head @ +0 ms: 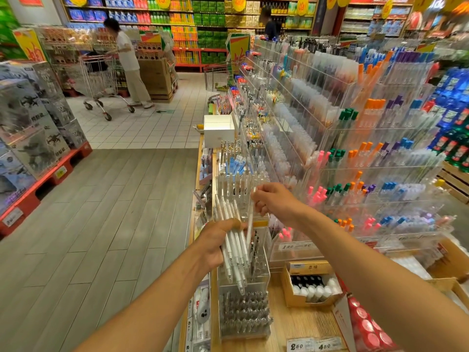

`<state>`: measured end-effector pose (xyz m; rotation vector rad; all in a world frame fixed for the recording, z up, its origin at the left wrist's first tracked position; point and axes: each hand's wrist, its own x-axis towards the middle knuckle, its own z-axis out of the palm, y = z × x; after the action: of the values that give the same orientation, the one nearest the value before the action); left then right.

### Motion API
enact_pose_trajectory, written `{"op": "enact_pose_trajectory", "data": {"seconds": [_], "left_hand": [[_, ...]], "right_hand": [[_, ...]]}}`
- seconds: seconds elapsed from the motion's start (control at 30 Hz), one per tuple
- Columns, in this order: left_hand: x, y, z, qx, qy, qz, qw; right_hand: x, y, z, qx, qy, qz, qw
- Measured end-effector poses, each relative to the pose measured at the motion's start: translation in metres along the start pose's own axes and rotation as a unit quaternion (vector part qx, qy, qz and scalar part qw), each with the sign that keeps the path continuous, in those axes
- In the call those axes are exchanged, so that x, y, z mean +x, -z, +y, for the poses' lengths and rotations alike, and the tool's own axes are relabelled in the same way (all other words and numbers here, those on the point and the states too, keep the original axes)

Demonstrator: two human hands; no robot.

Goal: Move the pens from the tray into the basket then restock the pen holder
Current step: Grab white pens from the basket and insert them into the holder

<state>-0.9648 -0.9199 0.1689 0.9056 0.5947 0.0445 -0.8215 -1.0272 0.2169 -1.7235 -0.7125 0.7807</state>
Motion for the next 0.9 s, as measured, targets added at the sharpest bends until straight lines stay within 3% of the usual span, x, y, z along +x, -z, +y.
{"op": "enact_pose_trajectory", "data": {"seconds": [0.13,0.3,0.67,0.9], "left_hand": [[0.002,0.009,-0.002,-0.010,0.014,-0.004,1.000],[0.004,0.016,-0.002,-0.008,0.023,0.006,1.000],[0.004,0.022,0.002,-0.018,0.030,0.000,0.999],[0.006,0.020,0.004,-0.016,0.023,0.005,1.000]], "right_hand": [[0.008,0.021,-0.021,-0.007,0.077,0.086,0.993],[0.028,0.028,-0.035,-0.238,0.200,0.202,0.929],[0.057,0.016,-0.003,-0.393,0.215,0.140,0.883],[0.063,0.014,-0.001,-0.468,0.240,0.141,0.839]]}}
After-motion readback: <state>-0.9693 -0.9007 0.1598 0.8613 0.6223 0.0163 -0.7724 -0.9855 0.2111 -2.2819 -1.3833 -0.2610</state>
